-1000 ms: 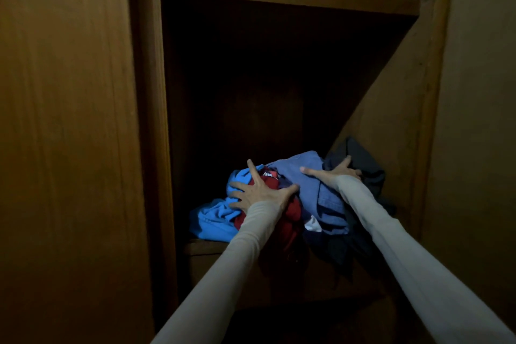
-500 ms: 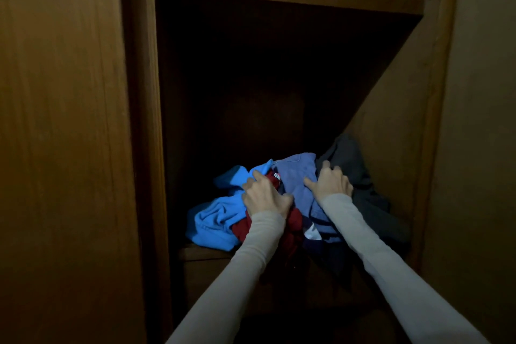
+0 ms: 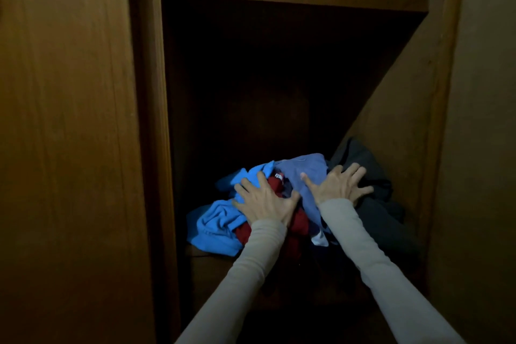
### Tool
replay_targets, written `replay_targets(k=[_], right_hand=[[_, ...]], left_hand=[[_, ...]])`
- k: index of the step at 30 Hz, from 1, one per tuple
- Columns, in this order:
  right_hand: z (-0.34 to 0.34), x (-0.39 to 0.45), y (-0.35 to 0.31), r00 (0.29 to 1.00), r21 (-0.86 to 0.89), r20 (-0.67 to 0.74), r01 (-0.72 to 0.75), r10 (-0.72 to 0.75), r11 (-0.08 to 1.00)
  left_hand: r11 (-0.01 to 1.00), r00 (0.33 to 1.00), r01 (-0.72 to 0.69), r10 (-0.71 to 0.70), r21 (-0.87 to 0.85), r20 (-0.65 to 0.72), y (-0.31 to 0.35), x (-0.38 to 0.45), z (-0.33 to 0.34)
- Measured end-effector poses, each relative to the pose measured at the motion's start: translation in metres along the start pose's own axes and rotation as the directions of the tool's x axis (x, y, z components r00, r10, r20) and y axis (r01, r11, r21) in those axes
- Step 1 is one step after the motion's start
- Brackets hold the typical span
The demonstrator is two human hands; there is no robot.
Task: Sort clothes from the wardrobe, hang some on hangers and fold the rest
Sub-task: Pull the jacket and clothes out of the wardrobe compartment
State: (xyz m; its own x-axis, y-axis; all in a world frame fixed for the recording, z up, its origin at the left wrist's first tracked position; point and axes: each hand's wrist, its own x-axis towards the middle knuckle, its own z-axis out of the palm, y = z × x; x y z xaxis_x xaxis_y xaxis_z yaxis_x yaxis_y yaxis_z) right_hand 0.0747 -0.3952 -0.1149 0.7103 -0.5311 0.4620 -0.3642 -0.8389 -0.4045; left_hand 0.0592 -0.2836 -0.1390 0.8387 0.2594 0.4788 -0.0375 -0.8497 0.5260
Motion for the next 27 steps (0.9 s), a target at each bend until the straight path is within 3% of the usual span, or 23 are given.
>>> replay_targets(k=[2,4,7,13,20,24,27], right_hand=[[0.001,0.005,0.001,0.999,-0.075,-0.017,0.041,-0.043,0.996],[0.001,0.01,0.004,0.996,-0.036,-0.001,0.084,-0.084,0.996],[0.002,0.014,0.006,0.987,0.042,0.039,0.153,-0.155,0.987],[0.001,0.008,0.009,0.974,0.086,-0.029,0.225,-0.224,0.97],[-0.002,-0.004,0.021,0.949,0.153,-0.151,0.299,-0.277,0.942],[-0.006,-0.007,0.03,0.959,0.138,-0.142,0.263,-0.244,0.955],[-0.009,-0.006,0.029,0.968,0.206,-0.046,0.252,-0.248,0.946]], left_hand=[[0.999,0.998,0.037,-0.036,-0.024,0.053,0.0,0.003,0.0],[0.999,0.996,0.041,-0.038,-0.035,0.076,0.001,0.006,-0.001],[1.0,0.999,-0.019,0.018,0.024,0.036,0.003,0.007,-0.001],[0.99,0.993,-0.119,0.12,0.07,-0.007,0.006,0.002,-0.001],[0.988,0.985,-0.153,0.15,-0.035,-0.085,0.0,-0.015,-0.006],[0.989,0.976,-0.126,0.137,0.077,-0.166,0.002,-0.028,-0.012],[0.976,0.985,-0.144,0.157,0.161,-0.073,0.005,-0.028,-0.012]])
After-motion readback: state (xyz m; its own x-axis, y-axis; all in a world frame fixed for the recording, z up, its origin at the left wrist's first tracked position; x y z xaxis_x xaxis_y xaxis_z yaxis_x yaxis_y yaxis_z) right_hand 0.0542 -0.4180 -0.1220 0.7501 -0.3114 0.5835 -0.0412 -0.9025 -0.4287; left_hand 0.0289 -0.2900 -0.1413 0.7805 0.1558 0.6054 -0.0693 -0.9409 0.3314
